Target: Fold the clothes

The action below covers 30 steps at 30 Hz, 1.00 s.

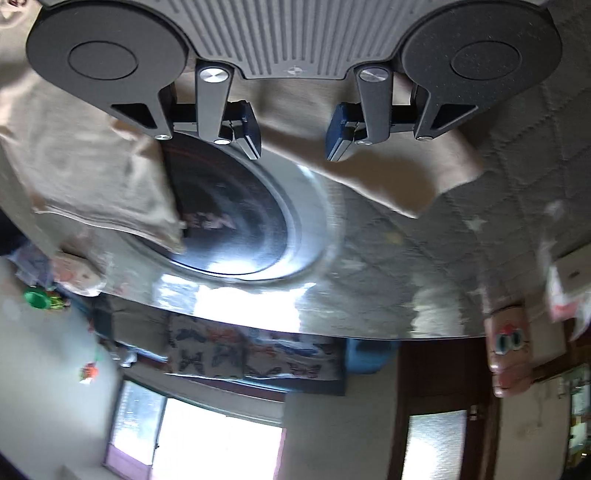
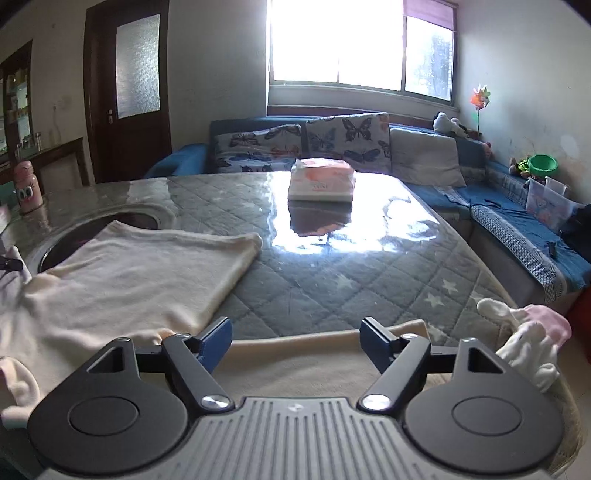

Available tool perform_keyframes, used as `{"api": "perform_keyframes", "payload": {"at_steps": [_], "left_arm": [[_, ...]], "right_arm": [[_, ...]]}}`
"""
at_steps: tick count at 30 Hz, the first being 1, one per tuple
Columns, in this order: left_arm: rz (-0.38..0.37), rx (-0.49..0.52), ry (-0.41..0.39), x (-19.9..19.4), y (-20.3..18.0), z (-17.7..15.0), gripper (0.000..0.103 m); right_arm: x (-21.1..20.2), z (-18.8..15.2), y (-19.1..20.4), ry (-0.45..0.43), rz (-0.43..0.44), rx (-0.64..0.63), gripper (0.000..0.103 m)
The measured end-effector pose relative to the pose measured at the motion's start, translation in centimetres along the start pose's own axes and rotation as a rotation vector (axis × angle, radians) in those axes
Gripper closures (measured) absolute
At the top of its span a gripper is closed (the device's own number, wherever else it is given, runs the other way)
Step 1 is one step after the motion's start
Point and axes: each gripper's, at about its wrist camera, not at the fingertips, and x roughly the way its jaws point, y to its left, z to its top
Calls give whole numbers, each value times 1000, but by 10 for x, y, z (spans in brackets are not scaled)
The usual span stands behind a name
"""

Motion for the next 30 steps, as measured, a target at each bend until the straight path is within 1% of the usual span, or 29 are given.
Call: {"api": "perform_keyframes", "payload": {"at_steps": [2,4,5,6,8,10,13,14,16,20,22,24,26,28,30], "left_arm": [[-6,-15,-6,-1,5,-1,61],[-10,4,-14,-3,6,-4,61],[-8,19,-15,-4,5,-5,60],[-8,29,-16,-4,4,-5,60],[-12,37,-21,-5,3,-6,59],[-13,32,-27,-2,1,-6,59],[-12,25,-37,-2,0,-7,59],[-10,25,-39,-2,0,-7,59],[-6,25,-39,-2,0,-7,59],[25,54,-42,0,-2,-8,59],[44,69,-50,0,-4,-11,59],[57,58,-51,-1,-4,-12,59],[66,55,-58,-2,-4,-16,59],[79,51,-61,-4,-3,-17,59],[88,52,-60,-5,-3,-18,58]], "right_arm": [[-9,8,2,-1,-8,-6,23],[-19,15,3,5,-13,-22,22],[-25,20,2,28,-3,-30,22],[-34,28,2,66,14,-54,22],[-50,41,5,106,15,-133,20],[-68,52,9,116,-6,-223,17],[-79,55,20,129,11,-300,15],[-77,51,25,117,15,-318,14],[-67,41,35,79,29,-311,14],[-29,11,54,59,131,-184,14],[-12,-3,69,65,187,-164,14],[3,-12,87,77,242,-171,14],[11,-18,103,70,298,-211,15],[12,-21,120,53,325,-268,15],[13,-21,136,38,380,-308,15]]}}
